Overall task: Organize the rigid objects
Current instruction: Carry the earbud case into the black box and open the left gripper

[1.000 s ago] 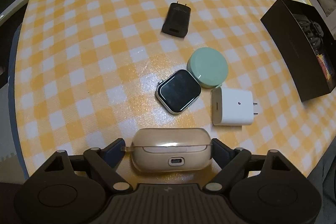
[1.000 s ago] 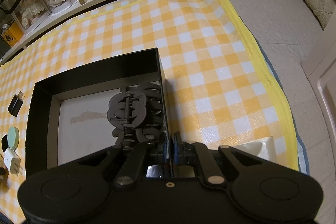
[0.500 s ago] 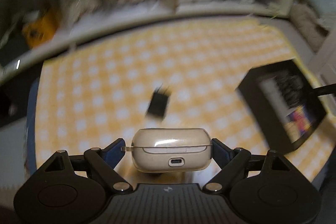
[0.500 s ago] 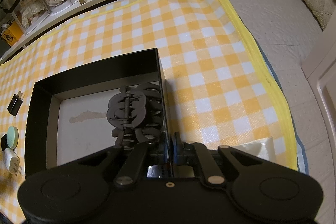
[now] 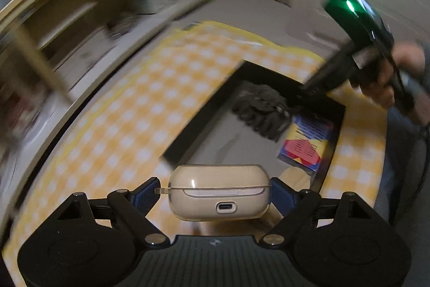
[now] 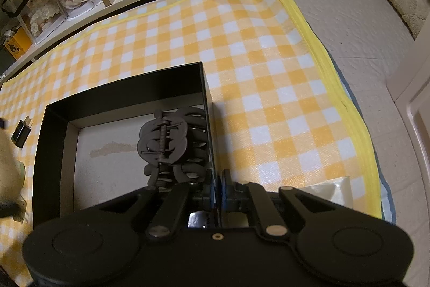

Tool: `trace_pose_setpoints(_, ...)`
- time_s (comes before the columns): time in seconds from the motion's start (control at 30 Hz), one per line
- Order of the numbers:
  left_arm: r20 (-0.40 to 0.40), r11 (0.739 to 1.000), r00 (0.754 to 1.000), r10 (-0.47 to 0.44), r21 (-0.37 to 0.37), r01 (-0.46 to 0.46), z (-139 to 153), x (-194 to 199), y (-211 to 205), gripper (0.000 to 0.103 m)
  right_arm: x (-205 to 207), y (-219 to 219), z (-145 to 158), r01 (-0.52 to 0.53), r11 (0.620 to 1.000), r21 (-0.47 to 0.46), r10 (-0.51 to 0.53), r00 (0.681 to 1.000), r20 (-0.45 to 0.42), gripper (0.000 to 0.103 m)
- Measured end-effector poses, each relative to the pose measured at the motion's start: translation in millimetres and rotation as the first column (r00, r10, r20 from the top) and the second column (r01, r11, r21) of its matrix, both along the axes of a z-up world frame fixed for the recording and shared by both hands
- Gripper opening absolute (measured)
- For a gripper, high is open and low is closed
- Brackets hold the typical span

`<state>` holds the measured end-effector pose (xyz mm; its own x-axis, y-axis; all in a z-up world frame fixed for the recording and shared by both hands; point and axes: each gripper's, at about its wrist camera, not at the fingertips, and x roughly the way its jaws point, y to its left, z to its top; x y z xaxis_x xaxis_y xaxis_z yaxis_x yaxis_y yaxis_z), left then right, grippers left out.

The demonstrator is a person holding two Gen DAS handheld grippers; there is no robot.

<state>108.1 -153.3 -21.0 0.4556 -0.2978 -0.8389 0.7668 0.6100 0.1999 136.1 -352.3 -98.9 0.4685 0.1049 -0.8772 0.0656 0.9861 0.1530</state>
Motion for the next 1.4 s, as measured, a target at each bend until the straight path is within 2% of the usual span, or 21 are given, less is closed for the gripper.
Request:
trace_pose_setpoints(0.13, -0.010, 0.988, 0.994, -0.111, 0.103, 0.112, -24, 7, -39, 0.087, -1, 0, 1, -0.002, 1.000, 0.002, 0.002, 1.000, 0.002, 0.006)
trace_pose_setpoints(0.3, -0.006, 0.955, 0.977, -0.212, 0.213, 0.208, -47, 15, -73, 0.087, -2, 1, 1, -0.004, 1.000, 0.000, 0.004, 1.000, 0.003, 0.006)
trace_pose_setpoints(0.5, -0.023, 0.915, 0.952, -0.306, 0.268, 0.301, -63, 31, -93, 0.087, -2, 2, 2, -0.004, 1.000, 0.004, 0.004, 1.000, 0.005, 0.007)
trace_pose_setpoints(0.73, -0.051, 0.882, 0.909, -0.413, 0.228, 0.413, -74, 41, -103, 0.089, -3, 3, 2, -0.003, 1.000, 0.010, 0.003, 1.000, 0.007, 0.007)
trace_pose_setpoints(1.03, -0.071, 0.919, 0.935, -0.347, 0.174, 0.354, -67, 46, -95, 0.088, -2, 3, 1, -0.001, 1.000, 0.013, 0.001, 1.000, 0.008, 0.007)
trace_pose_setpoints(1.27, -0.112, 0.958, 0.959, -0.262, 0.090, 0.272, -53, 45, -75, 0.089, -3, 3, 1, 0.001, 1.000, 0.015, -0.001, 1.000, 0.008, 0.007)
trace_pose_setpoints(1.33, -0.137, 0.961, 0.959, -0.248, 0.091, 0.261, -51, 44, -70, 0.089, -3, 3, 0, 0.001, 1.000, 0.015, -0.001, 1.000, 0.008, 0.007)
trace_pose_setpoints(1.4, -0.162, 0.959, 0.958, -0.239, 0.116, 0.259, -51, 41, -65, 0.084, -3, 3, 0, 0.001, 1.000, 0.015, -0.001, 1.000, 0.007, 0.007)
